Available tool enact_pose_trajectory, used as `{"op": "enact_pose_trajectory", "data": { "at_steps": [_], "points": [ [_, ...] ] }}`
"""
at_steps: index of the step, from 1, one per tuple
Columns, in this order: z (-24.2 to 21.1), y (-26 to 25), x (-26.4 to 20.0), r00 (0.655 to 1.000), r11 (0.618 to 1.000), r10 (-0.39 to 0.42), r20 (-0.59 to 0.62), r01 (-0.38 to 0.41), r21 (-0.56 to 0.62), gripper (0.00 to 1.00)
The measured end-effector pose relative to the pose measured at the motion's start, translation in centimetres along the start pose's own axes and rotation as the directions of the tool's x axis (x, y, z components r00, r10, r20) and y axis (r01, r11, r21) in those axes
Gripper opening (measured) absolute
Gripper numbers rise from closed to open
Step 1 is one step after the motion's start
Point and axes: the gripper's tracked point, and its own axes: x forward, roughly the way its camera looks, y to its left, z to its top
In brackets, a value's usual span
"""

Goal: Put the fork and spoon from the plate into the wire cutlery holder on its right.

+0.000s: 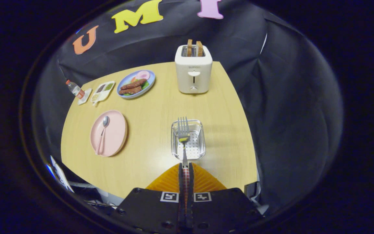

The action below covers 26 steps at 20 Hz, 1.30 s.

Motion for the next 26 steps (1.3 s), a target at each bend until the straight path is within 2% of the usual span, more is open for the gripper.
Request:
{"op": "enact_pose_trajectory", "data": {
  "at_steps": [5,7,9,19,22,26],
  "points": [
    [-0.3,-1.4,2.1,0.98,0.998,0.01,-0.199,0.003,0.064,0.02],
    [-1.3,-1.0,2.6,0.946,0.994,0.052,-0.32,-0.017,0.111,0.02],
    [-1.8,-1.0,3.5,0.915,0.993,0.056,-0.4,-0.011,0.114,0.02],
    [1.3,-0.8,5.3,0.889,0.999,-0.016,-0.457,-0.007,-0.049,0.03],
    [1.6,-0.4,5.8,0.865,0.998,-0.022,-0.501,-0.007,-0.056,0.03],
    [1.9,0.0,5.9,0.853,0.997,-0.043,-0.52,0.004,-0.076,0.03]
  ]
}}
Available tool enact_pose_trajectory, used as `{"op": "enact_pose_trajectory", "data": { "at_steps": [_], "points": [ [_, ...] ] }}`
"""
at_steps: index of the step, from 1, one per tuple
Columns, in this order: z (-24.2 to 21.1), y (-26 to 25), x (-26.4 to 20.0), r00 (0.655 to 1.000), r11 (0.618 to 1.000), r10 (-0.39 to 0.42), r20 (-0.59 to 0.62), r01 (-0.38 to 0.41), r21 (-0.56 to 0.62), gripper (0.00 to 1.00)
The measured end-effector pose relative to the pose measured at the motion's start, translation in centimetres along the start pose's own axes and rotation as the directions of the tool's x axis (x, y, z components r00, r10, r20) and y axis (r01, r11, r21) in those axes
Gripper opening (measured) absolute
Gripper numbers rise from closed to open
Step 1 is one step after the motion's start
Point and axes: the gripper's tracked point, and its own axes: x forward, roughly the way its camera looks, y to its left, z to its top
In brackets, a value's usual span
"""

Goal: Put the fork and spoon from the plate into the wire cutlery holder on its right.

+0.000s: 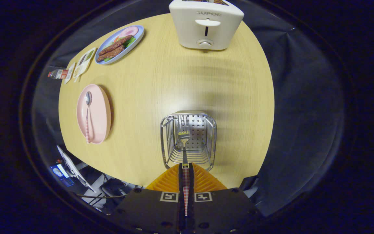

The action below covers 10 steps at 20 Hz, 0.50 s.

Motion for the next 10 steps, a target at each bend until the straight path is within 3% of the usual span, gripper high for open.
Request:
{"op": "enact_pose_trajectory", "data": {
  "at_steps": [10],
  "points": [
    [0.0,-0.2,-1.1,0.998,0.998,-0.054,0.034,0.055,-0.022,0.09]
  ]
}}
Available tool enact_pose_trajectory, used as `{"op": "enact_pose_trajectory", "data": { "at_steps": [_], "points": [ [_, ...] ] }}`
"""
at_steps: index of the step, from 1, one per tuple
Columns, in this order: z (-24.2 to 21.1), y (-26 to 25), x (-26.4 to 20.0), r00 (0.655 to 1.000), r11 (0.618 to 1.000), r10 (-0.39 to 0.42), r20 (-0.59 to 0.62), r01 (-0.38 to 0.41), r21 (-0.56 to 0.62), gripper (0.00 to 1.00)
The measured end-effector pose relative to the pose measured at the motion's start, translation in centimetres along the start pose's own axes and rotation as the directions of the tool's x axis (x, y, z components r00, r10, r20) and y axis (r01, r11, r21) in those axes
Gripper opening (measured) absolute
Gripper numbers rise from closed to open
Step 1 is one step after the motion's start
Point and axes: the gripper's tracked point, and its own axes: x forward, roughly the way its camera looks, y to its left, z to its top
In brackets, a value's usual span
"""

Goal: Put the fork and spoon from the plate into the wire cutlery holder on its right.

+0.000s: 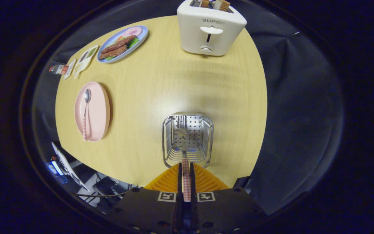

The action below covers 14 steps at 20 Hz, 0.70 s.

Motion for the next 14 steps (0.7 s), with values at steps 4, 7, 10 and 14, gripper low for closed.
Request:
{"op": "enact_pose_trajectory", "data": {
  "at_steps": [4,7,10,14],
  "points": [
    [0.2,0.9,-0.9,0.999,0.998,0.009,0.039,-0.011,0.055,0.08],
    [-0.1,3.2,-2.2,0.997,0.997,0.032,0.074,-0.038,0.074,0.15],
    [0.0,6.1,-2.9,0.991,0.993,0.03,0.127,-0.044,0.11,0.27],
    [0.7,10.7,-3.2,0.974,0.989,0.034,0.226,-0.065,0.13,0.5]
  ]
}}
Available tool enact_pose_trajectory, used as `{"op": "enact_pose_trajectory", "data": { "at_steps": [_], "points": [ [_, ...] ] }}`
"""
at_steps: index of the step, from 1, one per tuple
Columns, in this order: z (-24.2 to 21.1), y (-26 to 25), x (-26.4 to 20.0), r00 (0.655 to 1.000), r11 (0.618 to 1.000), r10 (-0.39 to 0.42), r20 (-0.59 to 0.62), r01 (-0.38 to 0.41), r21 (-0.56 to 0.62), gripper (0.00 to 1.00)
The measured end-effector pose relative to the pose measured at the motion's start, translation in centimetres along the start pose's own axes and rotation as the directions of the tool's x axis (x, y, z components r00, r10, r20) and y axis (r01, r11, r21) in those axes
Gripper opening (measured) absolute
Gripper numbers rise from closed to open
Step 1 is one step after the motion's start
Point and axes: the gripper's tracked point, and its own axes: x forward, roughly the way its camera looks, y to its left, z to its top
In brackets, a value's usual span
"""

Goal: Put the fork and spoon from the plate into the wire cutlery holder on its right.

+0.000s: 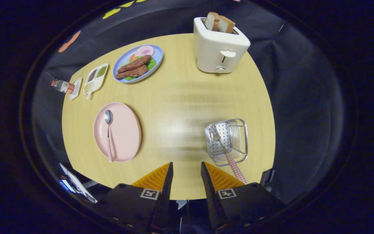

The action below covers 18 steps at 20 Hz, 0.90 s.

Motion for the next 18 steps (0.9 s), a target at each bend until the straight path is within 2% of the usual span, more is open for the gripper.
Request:
{"op": "enact_pose_trajectory", "data": {
  "at_steps": [1,4,6,9,15,18],
  "points": [
    [0.0,1.5,0.3,1.0,1.0,0.019,0.022,-0.018,-0.006,0.55],
    [-0.2,4.9,1.3,0.996,0.999,0.028,0.088,-0.025,-0.044,0.87],
    [-0.4,7.1,2.1,0.992,0.998,0.035,0.118,-0.029,-0.059,0.99],
    [-0.3,10.5,3.3,0.983,0.996,0.073,0.168,-0.063,-0.068,0.97],
    [0.8,16.0,5.6,0.947,0.989,0.114,0.3,-0.078,-0.129,0.98],
    [0.6,18.5,7.0,0.937,0.985,0.14,0.32,-0.098,-0.145,0.97]
  ]
}}
